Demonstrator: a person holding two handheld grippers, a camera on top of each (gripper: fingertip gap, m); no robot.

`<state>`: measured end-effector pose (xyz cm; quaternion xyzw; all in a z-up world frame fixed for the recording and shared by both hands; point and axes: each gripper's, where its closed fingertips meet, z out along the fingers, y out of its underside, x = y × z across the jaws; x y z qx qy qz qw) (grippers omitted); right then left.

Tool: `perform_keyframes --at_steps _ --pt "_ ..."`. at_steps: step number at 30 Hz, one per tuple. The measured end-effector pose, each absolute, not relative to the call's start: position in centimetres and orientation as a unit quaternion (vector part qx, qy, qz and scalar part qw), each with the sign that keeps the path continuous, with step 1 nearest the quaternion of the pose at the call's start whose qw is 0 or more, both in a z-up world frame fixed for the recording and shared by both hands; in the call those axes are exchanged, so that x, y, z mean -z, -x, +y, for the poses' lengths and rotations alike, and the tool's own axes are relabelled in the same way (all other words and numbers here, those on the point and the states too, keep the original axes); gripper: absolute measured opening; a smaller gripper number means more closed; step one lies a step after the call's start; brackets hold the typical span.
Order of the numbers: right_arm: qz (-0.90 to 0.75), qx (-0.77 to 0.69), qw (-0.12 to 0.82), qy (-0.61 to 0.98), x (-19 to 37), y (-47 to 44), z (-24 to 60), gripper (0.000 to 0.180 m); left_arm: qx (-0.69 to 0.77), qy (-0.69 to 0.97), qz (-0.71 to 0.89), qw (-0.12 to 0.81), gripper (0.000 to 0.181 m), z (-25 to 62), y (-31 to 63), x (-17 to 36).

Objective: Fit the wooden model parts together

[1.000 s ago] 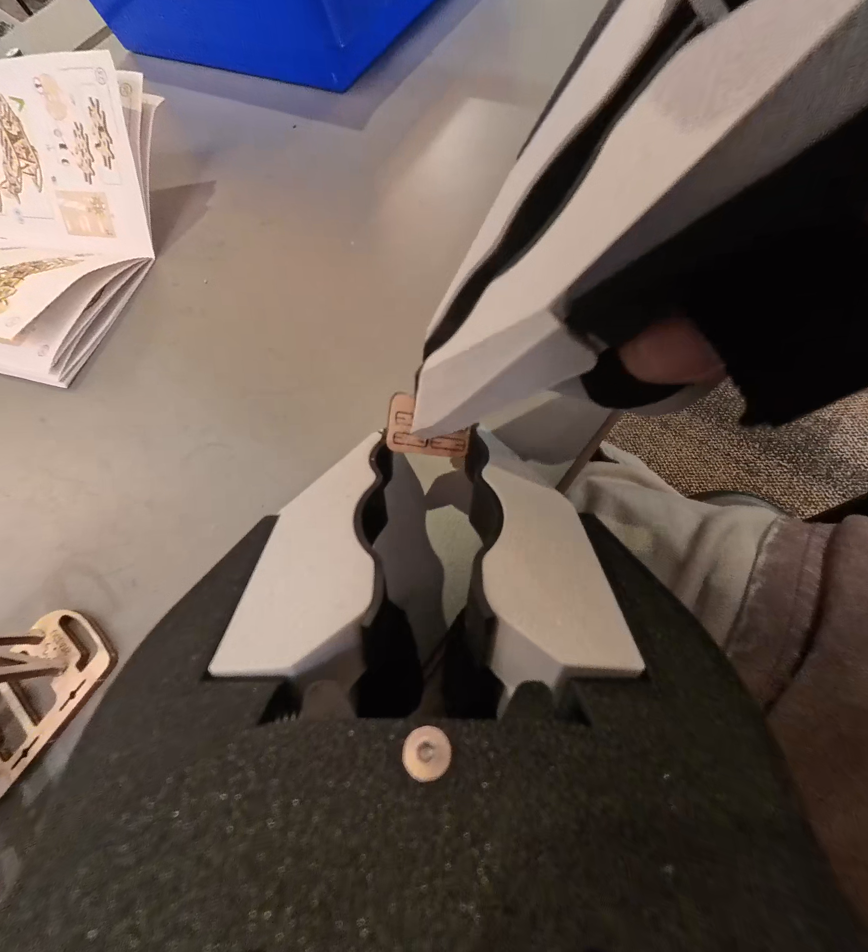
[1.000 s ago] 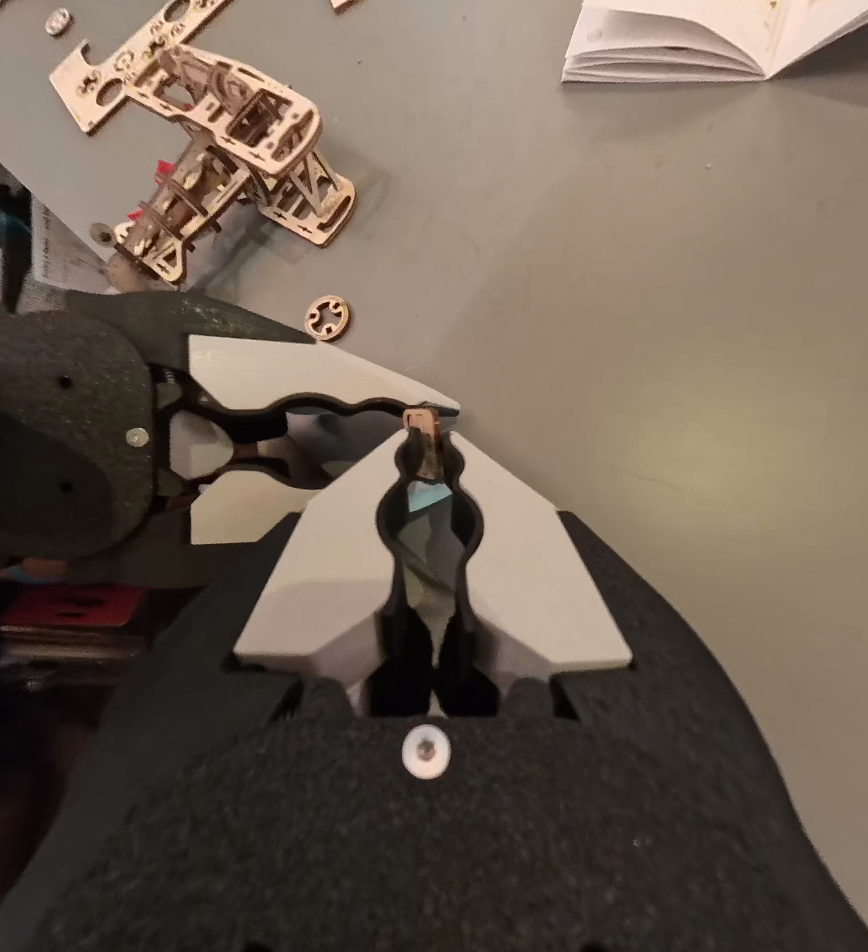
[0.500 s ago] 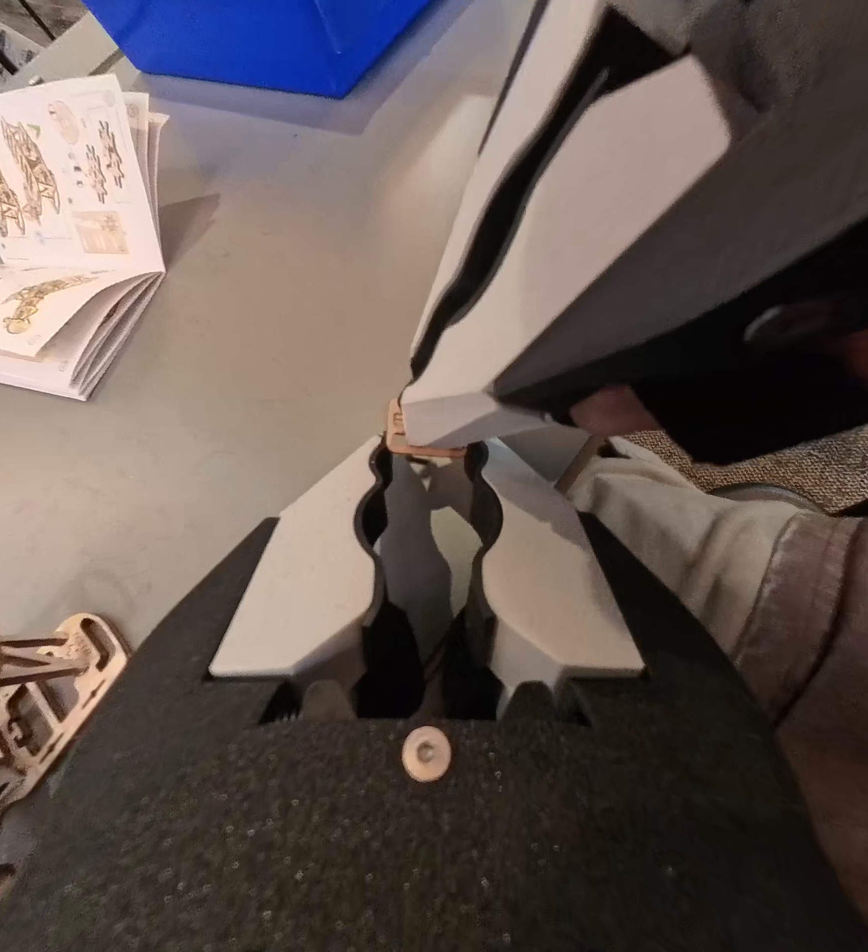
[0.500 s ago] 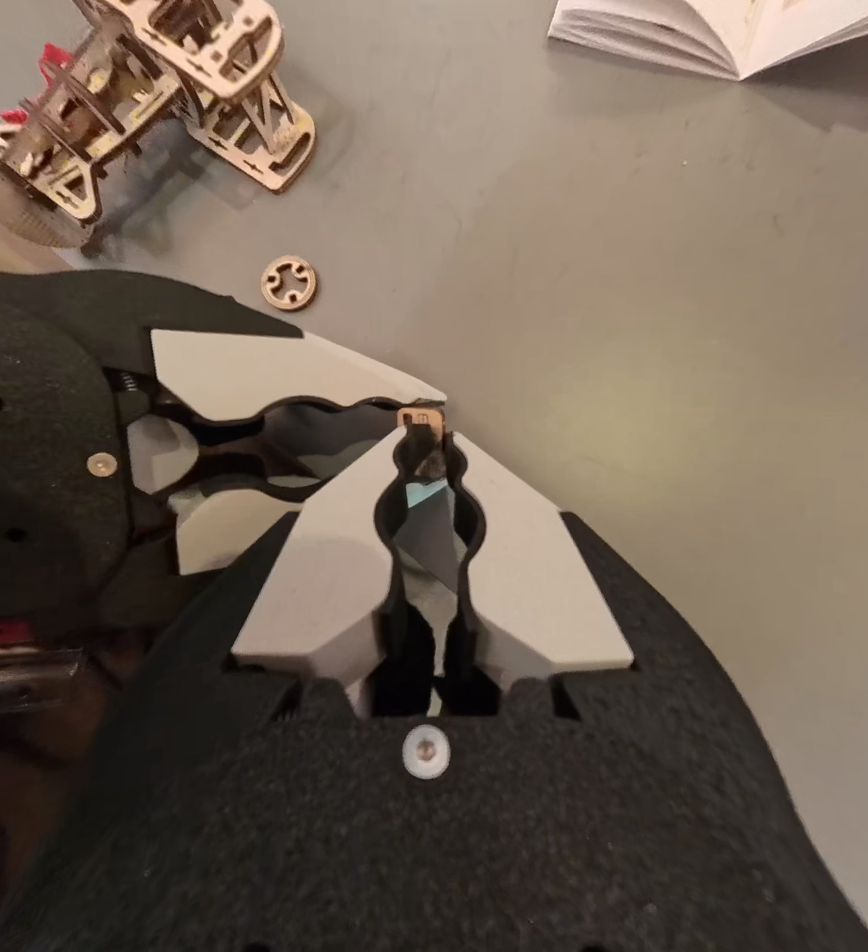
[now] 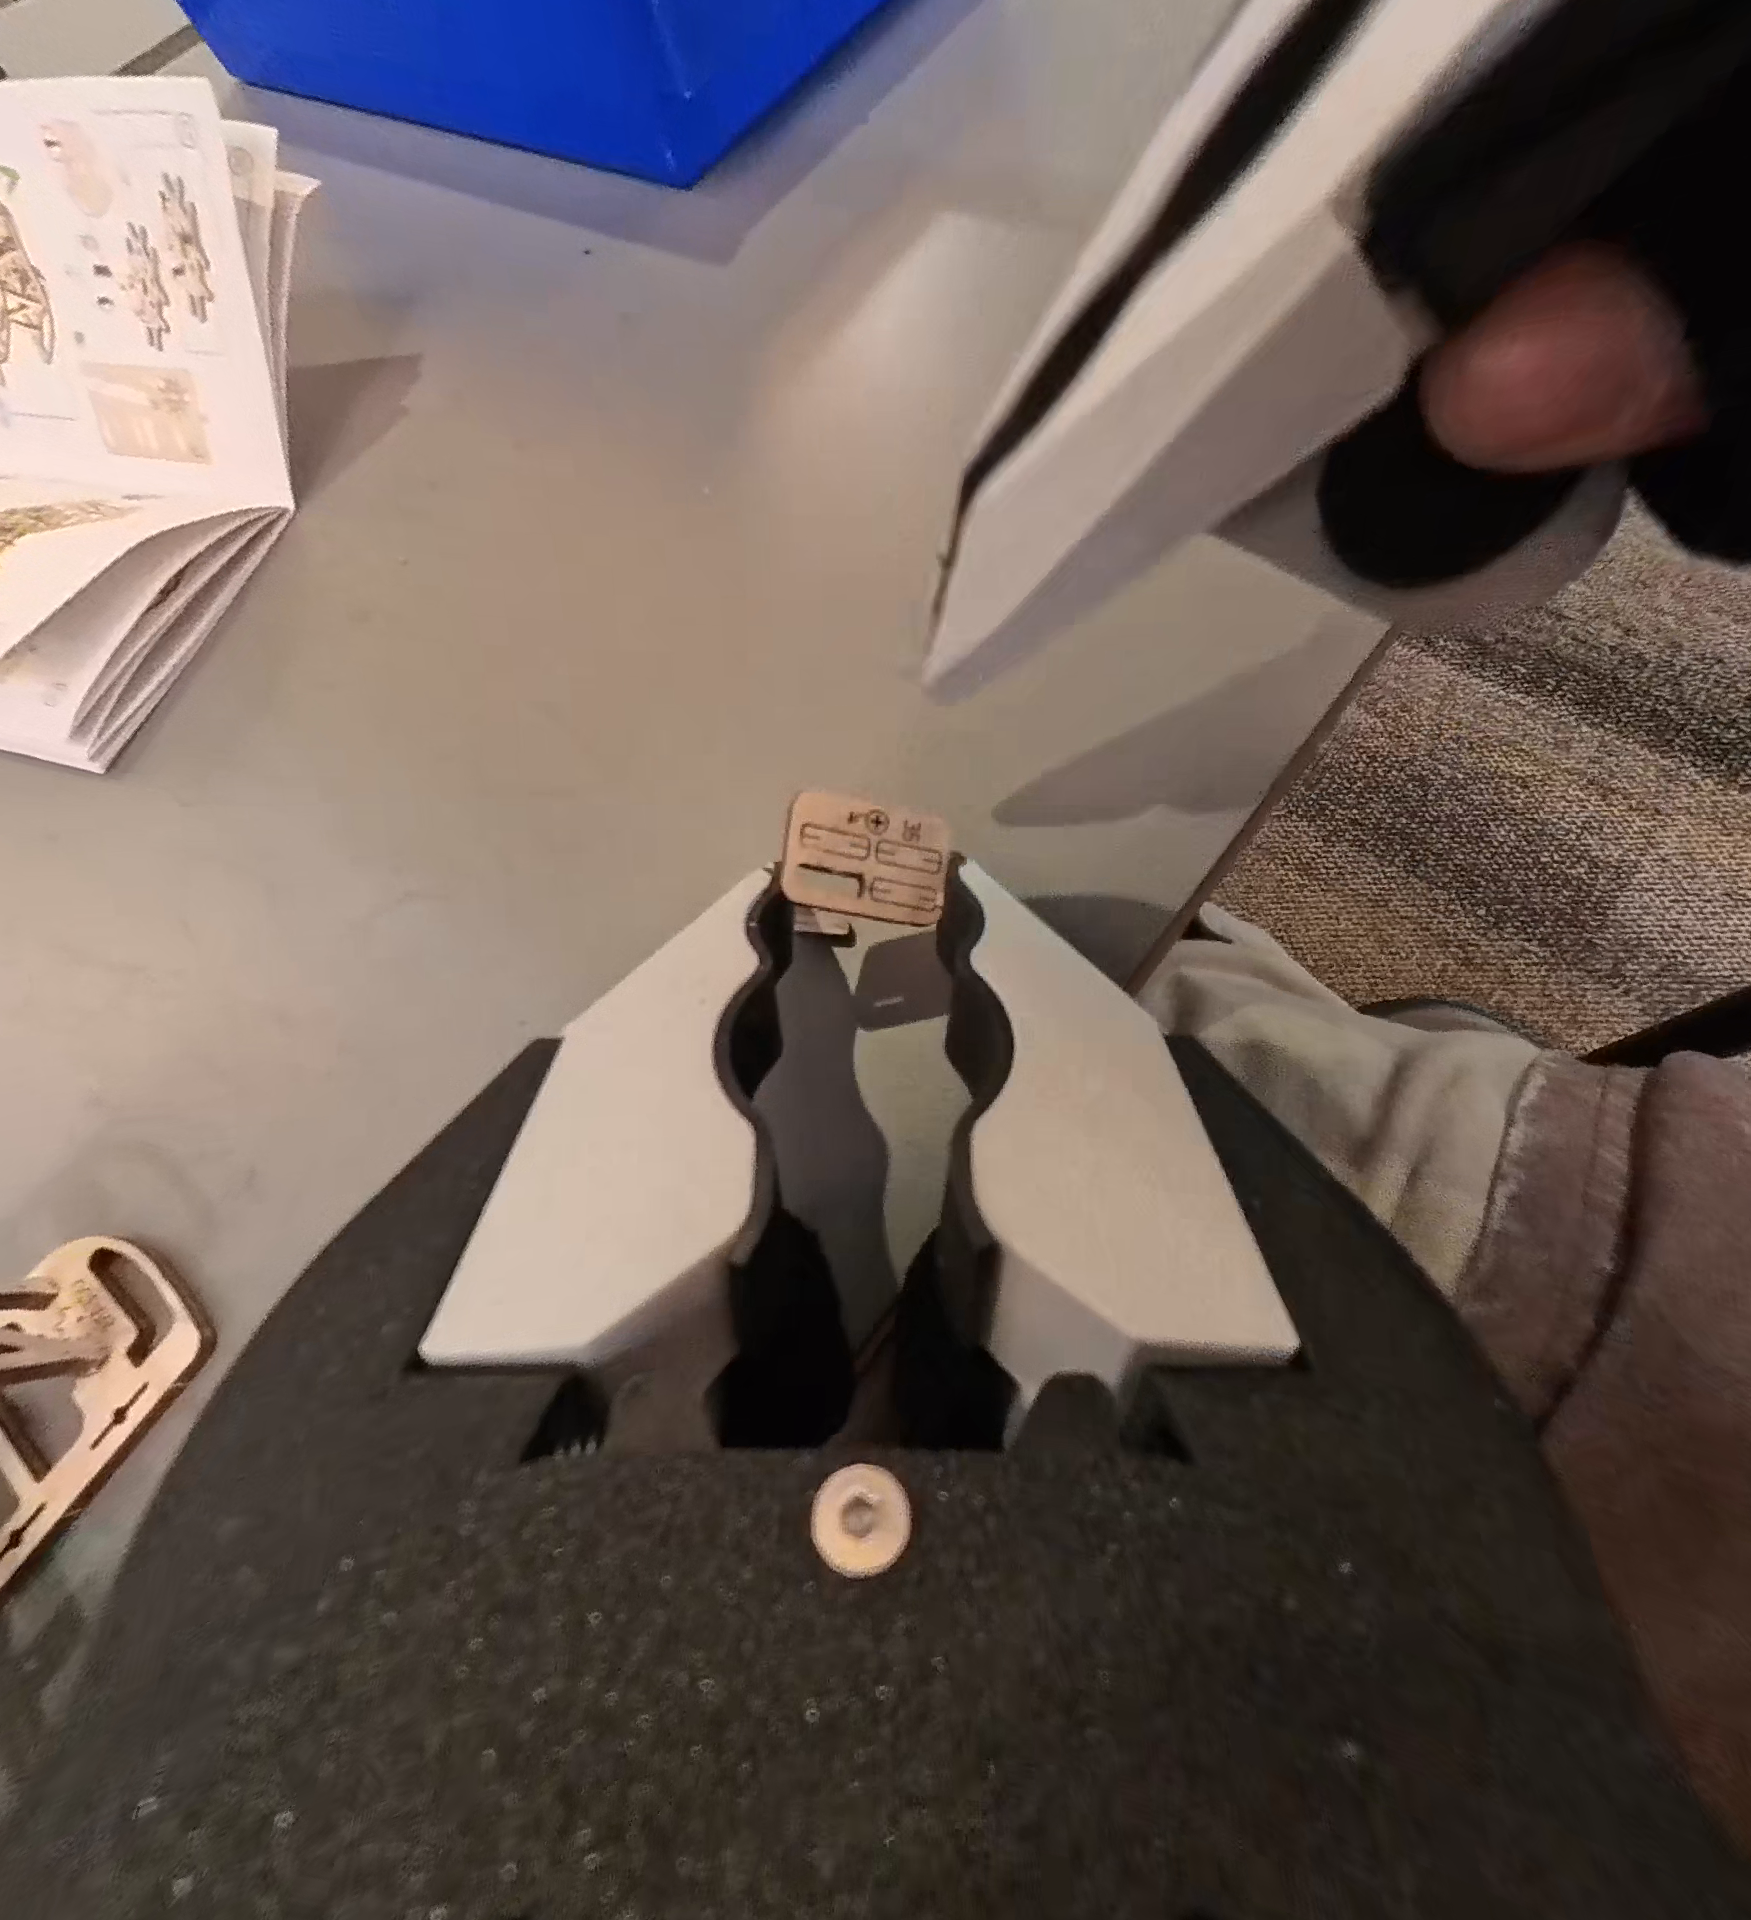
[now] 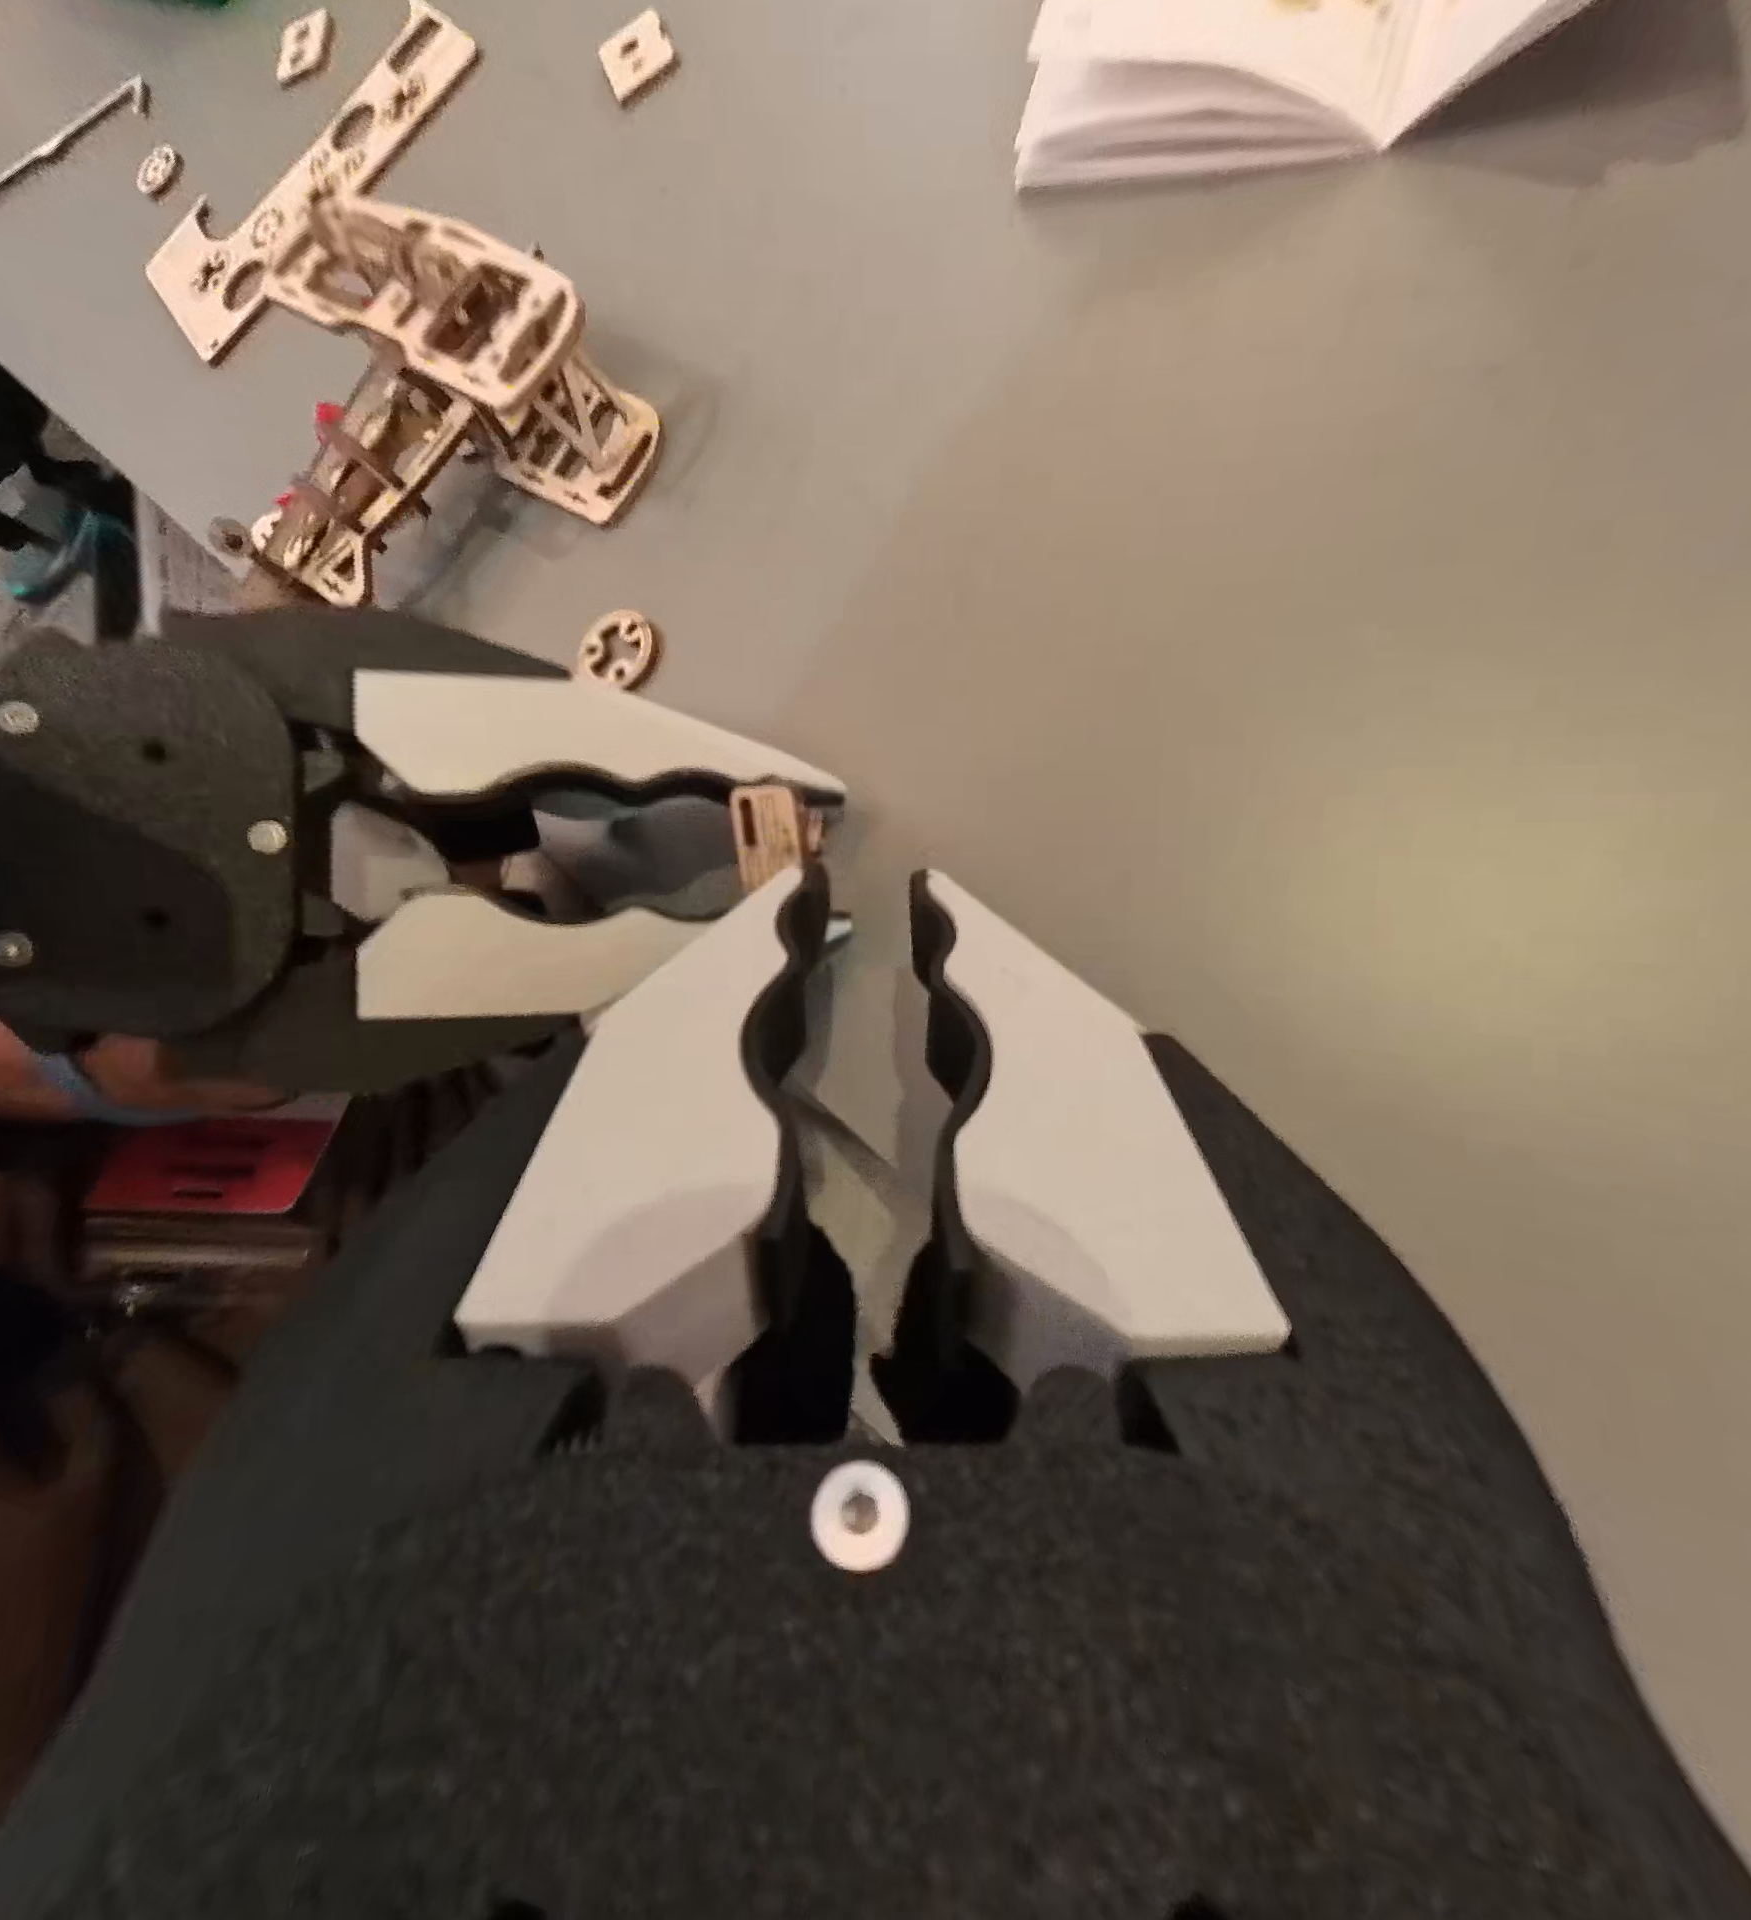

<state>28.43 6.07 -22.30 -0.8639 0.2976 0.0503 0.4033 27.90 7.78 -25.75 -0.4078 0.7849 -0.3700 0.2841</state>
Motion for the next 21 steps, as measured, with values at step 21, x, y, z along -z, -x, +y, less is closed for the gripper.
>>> perform_keyframes --at_steps 21 --pt "0.331 -0.082 0.373 0.863 26.4 -27.5 7.8 0.001 0.358 0.37 0.8 0.308 0.014 7.4 -27.3 25.8"
